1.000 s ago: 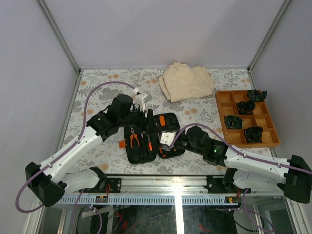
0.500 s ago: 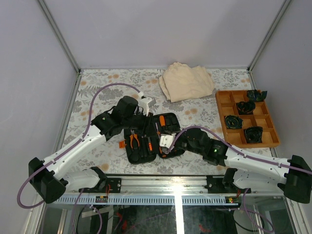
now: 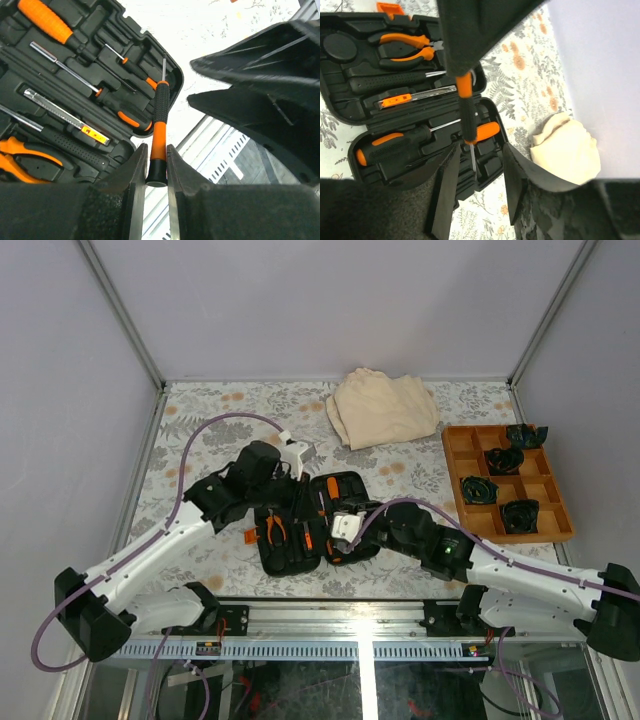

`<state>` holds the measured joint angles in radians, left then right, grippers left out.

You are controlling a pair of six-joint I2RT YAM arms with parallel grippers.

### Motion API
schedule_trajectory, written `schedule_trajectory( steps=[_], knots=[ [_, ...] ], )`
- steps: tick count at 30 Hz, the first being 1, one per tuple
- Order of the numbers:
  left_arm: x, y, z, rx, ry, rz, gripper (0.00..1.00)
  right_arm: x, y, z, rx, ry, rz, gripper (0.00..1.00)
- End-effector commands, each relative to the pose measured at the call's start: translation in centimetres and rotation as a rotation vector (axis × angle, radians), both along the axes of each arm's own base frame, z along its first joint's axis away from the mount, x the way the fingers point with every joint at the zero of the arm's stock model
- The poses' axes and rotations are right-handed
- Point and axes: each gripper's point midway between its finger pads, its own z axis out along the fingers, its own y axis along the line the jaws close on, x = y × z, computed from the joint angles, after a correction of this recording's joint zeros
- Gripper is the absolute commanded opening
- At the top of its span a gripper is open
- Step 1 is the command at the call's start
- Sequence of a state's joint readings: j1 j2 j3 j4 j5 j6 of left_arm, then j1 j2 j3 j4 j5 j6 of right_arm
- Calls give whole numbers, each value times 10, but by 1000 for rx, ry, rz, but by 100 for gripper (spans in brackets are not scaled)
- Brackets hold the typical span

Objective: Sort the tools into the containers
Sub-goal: Pick up the screwdriver from the center of the board.

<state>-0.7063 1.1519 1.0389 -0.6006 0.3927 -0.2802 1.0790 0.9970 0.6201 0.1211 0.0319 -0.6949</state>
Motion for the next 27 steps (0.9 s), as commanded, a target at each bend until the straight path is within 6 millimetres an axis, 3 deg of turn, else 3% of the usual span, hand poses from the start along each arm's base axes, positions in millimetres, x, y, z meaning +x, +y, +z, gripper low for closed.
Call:
schedule_trajectory(
  steps=[1, 7, 12, 18, 27],
  knots=[
    [13, 5, 17, -58, -103, 93, 0, 4, -4, 58, 180, -35, -65, 49],
    [22, 12, 33, -127, -167, 190, 0, 6, -22, 90, 399, 12, -180, 53],
    [25, 10, 57, -247, -225, 231, 0, 18, -39, 117, 661, 201, -403, 54],
    [26, 10, 87, -387, -299, 265, 0, 16, -24, 153, 955, 514, -482, 57],
    [32, 17, 104, -468, -329, 344, 0, 25, -15, 162, 1443, 893, -538, 63]
  ],
)
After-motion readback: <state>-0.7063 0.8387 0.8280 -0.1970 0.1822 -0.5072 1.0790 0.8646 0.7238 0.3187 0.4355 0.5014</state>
